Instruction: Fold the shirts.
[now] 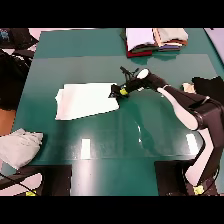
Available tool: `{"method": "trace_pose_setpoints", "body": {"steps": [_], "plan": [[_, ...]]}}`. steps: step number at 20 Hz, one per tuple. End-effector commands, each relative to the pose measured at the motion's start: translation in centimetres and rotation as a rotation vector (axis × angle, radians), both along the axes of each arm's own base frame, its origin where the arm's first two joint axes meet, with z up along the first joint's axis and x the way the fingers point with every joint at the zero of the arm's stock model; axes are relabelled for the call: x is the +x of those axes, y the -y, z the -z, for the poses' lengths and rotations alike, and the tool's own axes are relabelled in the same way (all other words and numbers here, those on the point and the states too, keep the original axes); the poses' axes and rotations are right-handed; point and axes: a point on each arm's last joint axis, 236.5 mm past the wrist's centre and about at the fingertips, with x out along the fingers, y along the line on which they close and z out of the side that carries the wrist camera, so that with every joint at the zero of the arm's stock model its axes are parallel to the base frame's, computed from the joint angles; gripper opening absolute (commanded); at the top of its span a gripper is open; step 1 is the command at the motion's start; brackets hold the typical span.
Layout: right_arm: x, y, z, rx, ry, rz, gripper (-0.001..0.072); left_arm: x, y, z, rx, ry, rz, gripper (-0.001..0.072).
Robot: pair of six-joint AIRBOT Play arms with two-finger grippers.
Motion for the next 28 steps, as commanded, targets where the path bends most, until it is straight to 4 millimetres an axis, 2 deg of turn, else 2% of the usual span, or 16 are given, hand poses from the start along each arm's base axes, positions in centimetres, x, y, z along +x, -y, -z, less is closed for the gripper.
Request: {"method": "trace_pose_setpoints", "body": {"steps": [1,2,4,6,8,9,11,13,15,17,19,20,23,25,28], "plan": [[2.7,-2.7,-2.3,0.049,0.113,-0.012,0.0018,-0.6,2.5,0.4,0.05,0.004,0.067,0.0022],[3.8,-1.9,-3.8,0.039,0.16,-0.012,0.0018,-1.0,4.2,0.5,0.069,0.009,0.104,0.0022],[6.3,1.7,-7.2,-0.019,0.266,0.0,0.0017,-1.9,7.5,0.4,0.073,0.019,0.178,0.0022],[8.6,8.2,-10.9,-0.118,0.348,0.071,0.0017,-3.0,10.2,0.4,0.073,0.021,0.241,0.0022],[9.8,16.5,-14.2,-0.229,0.402,0.162,0.0017,-4.0,12.3,0.4,0.072,0.024,0.29,0.0023],[9.9,21.3,-15.8,-0.285,0.42,0.223,0.0017,-4.4,13.2,0.4,0.071,0.025,0.31,0.0023],[9.1,30.7,-18.1,-0.38,0.431,0.367,0.0017,-5.0,14.6,0.2,0.068,0.033,0.341,0.0023],[7.4,39.5,-19.9,-0.442,0.427,0.53,0.0018,-5.3,15.7,-0.2,0.06,0.051,0.359,0.0023],[5.3,47.0,-20.8,-0.479,0.415,0.688,0.0017,-5.7,16.7,-0.6,0.049,0.068,0.378,0.0023],[2.9,53.1,-20.7,-0.507,0.38,0.814,0.0017,-5.8,17.6,-1.1,0.031,0.087,0.385,0.0023],[1.0,57.2,-20.3,-0.526,0.351,0.895,0.0017,-6.1,18.4,-1.4,0.024,0.102,0.396,0.0023],[0.3,58.5,-20.1,-0.532,0.342,0.923,0.0018,-6.2,18.6,-1.5,0.022,0.107,0.4,0.0023],[0.1,60.2,-20.8,-0.531,0.379,0.955,0.0017,-6.3,18.9,-1.7,0.003,0.108,0.403,0.0023],[0.8,60.3,-23.0,-0.512,0.434,0.971,0.0017,-6.3,18.9,-1.7,-0.014,0.096,0.392,0.0023],[1.6,60.5,-28.9,-0.538,0.568,0.972,0.0017,-6.3,18.9,-1.7,-0.014,0.095,0.392,0.0023]]}}
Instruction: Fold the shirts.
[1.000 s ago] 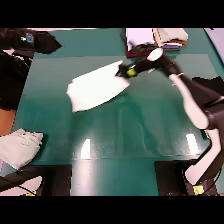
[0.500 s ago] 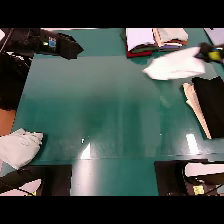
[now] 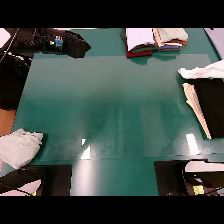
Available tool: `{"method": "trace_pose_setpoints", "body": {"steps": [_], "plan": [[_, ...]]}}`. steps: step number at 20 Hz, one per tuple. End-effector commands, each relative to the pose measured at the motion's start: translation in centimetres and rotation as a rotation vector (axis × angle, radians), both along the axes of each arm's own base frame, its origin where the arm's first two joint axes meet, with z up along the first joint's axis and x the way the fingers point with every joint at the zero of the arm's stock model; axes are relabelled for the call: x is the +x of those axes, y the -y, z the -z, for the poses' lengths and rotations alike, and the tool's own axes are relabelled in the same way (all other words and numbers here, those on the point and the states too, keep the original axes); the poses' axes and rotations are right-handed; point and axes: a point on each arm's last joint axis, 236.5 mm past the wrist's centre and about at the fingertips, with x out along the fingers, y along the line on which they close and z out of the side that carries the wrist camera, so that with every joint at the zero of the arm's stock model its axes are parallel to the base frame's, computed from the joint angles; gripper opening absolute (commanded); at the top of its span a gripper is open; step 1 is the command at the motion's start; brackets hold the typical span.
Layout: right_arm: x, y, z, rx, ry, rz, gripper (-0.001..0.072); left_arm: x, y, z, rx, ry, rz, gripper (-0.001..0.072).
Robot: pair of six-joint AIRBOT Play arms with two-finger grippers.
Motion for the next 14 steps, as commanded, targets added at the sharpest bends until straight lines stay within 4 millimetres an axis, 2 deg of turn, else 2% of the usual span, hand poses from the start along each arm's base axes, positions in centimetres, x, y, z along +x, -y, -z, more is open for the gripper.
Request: {"method": "trace_pose_setpoints", "body": {"steps": [1,4,6,7,9,11,14], "plan": [[0.1,0.4,-6.0,-0.079,0.101,-0.006,0.0017,0.0,0.1,-0.1,-0.01,-0.002,-0.003,0.0023],[-0.9,0.2,-10.4,-0.145,0.158,-0.007,0.0017,-0.1,0.1,-0.1,-0.008,-0.003,-0.002,0.0023],[-2.3,0.6,-11.8,-0.169,0.166,0.014,0.0017,-0.1,0.1,-0.1,-0.008,-0.003,-0.002,0.0024],[-3.3,1.0,-11.5,-0.188,0.131,0.027,0.0017,-0.1,0.1,-0.1,-0.007,-0.003,-0.001,0.0024],[-5.4,1.5,-10.0,-0.19,0.059,0.052,0.0017,-0.1,0.1,-0.1,-0.003,0.001,0.001,0.0024],[-7.7,1.7,-7.4,-0.174,-0.005,0.07,0.0017,-0.1,0.1,-0.1,-0.001,0.002,0.002,0.0024],[-12.0,1.0,-1.3,-0.141,-0.141,0.072,0.0017,-0.1,0.1,0.0,0.0,0.001,0.003,0.0024]]}}
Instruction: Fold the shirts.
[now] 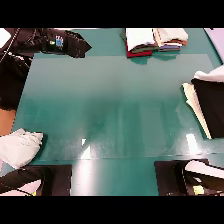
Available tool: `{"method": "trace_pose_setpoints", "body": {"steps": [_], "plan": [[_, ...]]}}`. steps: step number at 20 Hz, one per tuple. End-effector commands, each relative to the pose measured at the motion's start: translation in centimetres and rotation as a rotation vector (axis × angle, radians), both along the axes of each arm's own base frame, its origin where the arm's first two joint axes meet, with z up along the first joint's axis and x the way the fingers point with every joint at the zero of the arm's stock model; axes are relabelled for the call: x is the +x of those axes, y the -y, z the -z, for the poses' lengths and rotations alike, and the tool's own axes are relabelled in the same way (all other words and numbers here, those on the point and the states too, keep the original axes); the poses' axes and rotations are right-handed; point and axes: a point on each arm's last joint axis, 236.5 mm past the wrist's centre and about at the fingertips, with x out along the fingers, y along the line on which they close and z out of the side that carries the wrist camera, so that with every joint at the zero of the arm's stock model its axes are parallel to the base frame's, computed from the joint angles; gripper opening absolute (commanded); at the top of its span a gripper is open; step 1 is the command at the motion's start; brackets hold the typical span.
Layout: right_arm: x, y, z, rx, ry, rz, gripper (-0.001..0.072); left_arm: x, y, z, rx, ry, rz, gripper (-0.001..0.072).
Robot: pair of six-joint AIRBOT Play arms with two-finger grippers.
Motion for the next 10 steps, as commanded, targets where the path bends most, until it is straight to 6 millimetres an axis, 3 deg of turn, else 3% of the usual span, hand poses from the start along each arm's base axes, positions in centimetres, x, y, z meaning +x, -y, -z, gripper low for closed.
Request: {"method": "trace_pose_setpoints", "body": {"steps": [1,3,6,7,8,9,10], "plan": [[-5.6,-0.6,6.5,0.015,-0.174,0.023,0.0017,-0.1,0.0,0.1,0.008,-0.002,0.005,0.0023],[-10.1,-1.1,11.4,0.034,-0.317,0.067,0.0018,-0.4,0.0,0.4,0.025,-0.004,0.019,0.0024],[-16.6,-1.8,16.6,0.062,-0.497,0.137,0.0025,-0.7,-0.1,0.8,0.043,-0.015,0.032,0.0024],[-18.3,-2.0,17.6,0.075,-0.533,0.161,0.0128,-0.8,-0.1,1.0,0.047,-0.02,0.034,0.0024],[-19.7,-2.0,18.3,0.089,-0.55,0.191,0.037,-0.8,-0.1,1.0,0.047,-0.021,0.035,0.0023],[-20.8,-1.8,18.7,0.106,-0.551,0.223,0.0545,-0.8,-0.1,1.0,0.047,-0.021,0.035,0.0023],[-21.5,-1.4,18.5,0.117,-0.543,0.258,0.0601,-0.8,-0.1,1.0,0.047,-0.021,0.035,0.0023]]}}
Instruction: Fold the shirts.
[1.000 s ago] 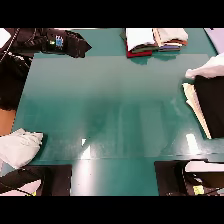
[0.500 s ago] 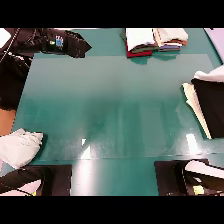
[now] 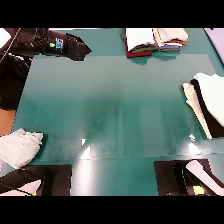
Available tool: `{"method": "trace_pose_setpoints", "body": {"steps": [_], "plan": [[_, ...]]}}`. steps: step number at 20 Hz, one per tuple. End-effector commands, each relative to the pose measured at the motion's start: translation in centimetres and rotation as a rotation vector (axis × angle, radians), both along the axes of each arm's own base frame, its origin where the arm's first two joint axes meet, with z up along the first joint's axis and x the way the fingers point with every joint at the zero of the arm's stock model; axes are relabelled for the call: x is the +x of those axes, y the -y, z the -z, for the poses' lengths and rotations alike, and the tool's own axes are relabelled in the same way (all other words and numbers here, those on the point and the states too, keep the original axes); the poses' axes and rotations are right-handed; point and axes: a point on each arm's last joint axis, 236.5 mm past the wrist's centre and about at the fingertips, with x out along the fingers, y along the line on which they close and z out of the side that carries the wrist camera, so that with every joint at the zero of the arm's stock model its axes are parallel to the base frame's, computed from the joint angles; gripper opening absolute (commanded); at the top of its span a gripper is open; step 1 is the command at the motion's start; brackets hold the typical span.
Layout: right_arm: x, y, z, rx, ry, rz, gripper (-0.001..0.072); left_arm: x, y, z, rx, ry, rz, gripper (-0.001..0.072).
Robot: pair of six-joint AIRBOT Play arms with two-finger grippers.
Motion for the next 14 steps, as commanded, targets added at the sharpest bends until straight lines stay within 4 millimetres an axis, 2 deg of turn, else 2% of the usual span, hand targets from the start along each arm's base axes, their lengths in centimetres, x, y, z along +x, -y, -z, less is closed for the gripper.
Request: {"method": "trace_pose_setpoints", "body": {"steps": [1,2,4,6,7,9,11,14], "plan": [[-4.1,0.3,1.2,0.017,-0.047,0.115,0.0601,-0.2,0.0,0.1,0.007,-0.004,0.006,0.0024],[-3.2,0.6,-0.2,0.004,-0.001,0.125,0.06,-0.2,0.0,0.1,0.007,-0.004,0.006,0.0024],[1.7,0.1,-4.4,-0.016,0.181,0.066,0.0599,-0.1,0.0,0.1,0.006,-0.003,0.005,0.0024],[7.7,-3.4,-8.9,0.007,0.368,-0.068,0.0598,-0.1,0.0,0.1,0.006,-0.003,0.005,0.0024],[10.4,-6.3,-10.6,0.035,0.43,-0.162,0.0598,-0.1,0.0,0.1,0.006,-0.003,0.005,0.0024],[14.2,-13.4,-12.3,0.102,0.485,-0.37,0.0598,-0.1,0.0,0.0,0.004,-0.001,0.004,0.0024],[16.1,-20.4,-12.4,0.152,0.481,-0.568,0.0589,-0.1,0.0,0.1,0.006,-0.002,0.004,0.0024],[16.8,-30.3,-11.6,0.228,0.444,-0.839,0.0589,-0.1,0.0,0.0,0.004,-0.001,0.004,0.0024]]}}
